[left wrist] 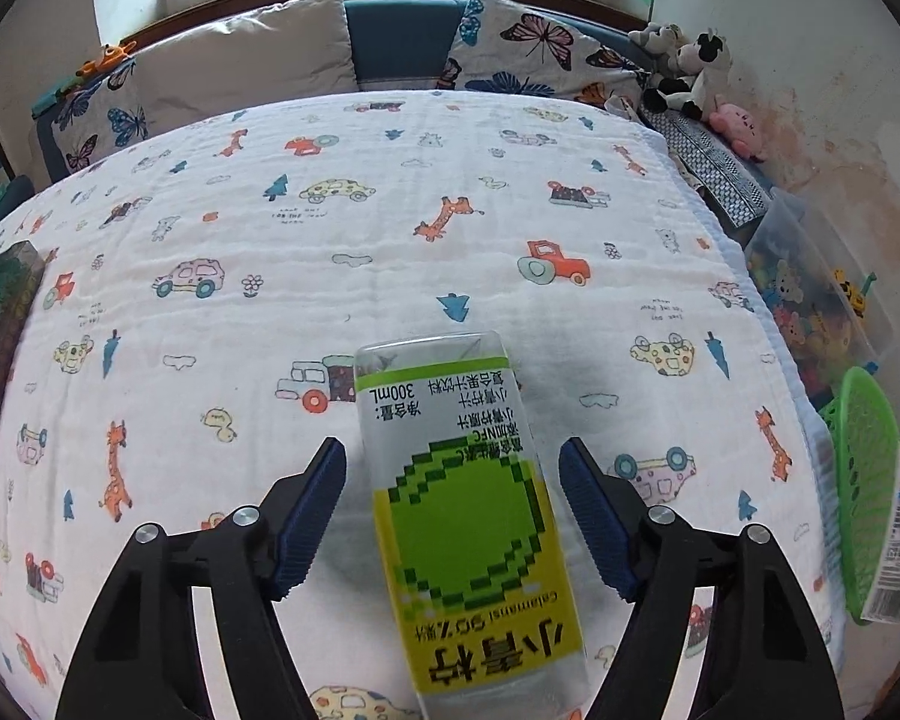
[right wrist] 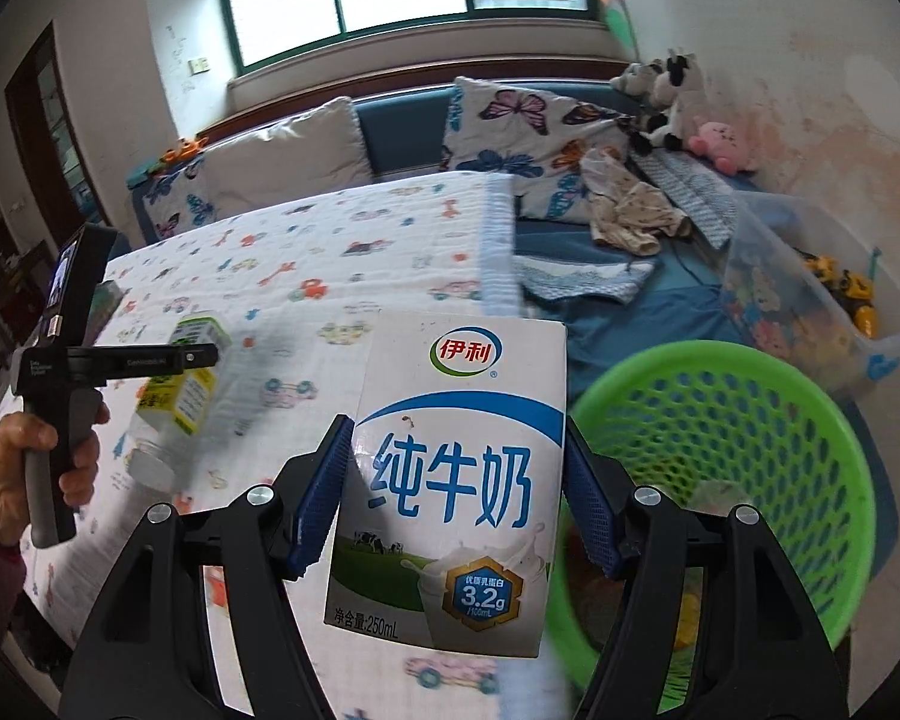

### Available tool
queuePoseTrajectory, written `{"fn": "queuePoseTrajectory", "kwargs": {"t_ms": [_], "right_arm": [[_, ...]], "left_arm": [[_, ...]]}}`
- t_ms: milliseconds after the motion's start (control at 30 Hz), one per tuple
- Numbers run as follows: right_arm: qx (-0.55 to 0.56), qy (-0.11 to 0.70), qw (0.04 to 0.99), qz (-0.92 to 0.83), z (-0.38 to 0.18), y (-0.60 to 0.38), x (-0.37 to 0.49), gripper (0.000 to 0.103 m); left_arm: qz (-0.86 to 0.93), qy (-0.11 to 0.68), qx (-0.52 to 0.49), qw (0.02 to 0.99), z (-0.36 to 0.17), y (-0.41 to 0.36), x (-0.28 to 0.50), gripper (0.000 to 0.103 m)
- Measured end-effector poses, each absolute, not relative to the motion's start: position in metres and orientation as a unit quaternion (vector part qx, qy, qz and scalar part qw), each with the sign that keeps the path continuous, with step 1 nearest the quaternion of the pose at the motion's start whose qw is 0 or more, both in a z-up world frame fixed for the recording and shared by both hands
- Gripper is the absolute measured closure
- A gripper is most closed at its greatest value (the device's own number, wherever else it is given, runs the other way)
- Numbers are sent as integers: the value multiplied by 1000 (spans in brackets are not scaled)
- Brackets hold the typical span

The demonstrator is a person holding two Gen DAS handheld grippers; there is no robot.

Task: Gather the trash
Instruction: 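Drop the milk carton into the basket with the right tool while the left drops the juice bottle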

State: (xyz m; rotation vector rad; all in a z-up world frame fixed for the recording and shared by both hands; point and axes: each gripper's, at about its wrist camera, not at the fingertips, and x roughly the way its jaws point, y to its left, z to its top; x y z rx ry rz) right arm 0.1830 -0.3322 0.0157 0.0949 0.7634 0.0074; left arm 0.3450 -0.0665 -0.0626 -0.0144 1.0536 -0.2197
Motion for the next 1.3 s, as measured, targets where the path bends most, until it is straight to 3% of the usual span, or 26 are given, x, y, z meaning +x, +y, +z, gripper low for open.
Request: {"fn": "queuePoseTrajectory", "kwargs": {"t_ms": [133, 433, 867, 1000, 1300], "right_arm": [[42, 372, 927, -29, 13, -355, 170, 36], [54, 383, 919, -78, -3, -396, 154, 36], [72, 399, 905, -128, -23, -436, 149, 35], [77, 393, 906, -139, -24, -444, 143, 24], [88, 372, 914, -138, -12, -452, 120, 24]], "left_arm": [[-101, 512, -10, 853, -69, -68, 351, 41], [-99, 504, 0, 858, -68, -71, 347, 46], [-192, 433, -11, 881, -3, -95, 294, 49], [-222, 412, -11, 884, 16, -115, 279, 50], [-296, 380, -5, 876, 47, -173, 252, 51]]}}
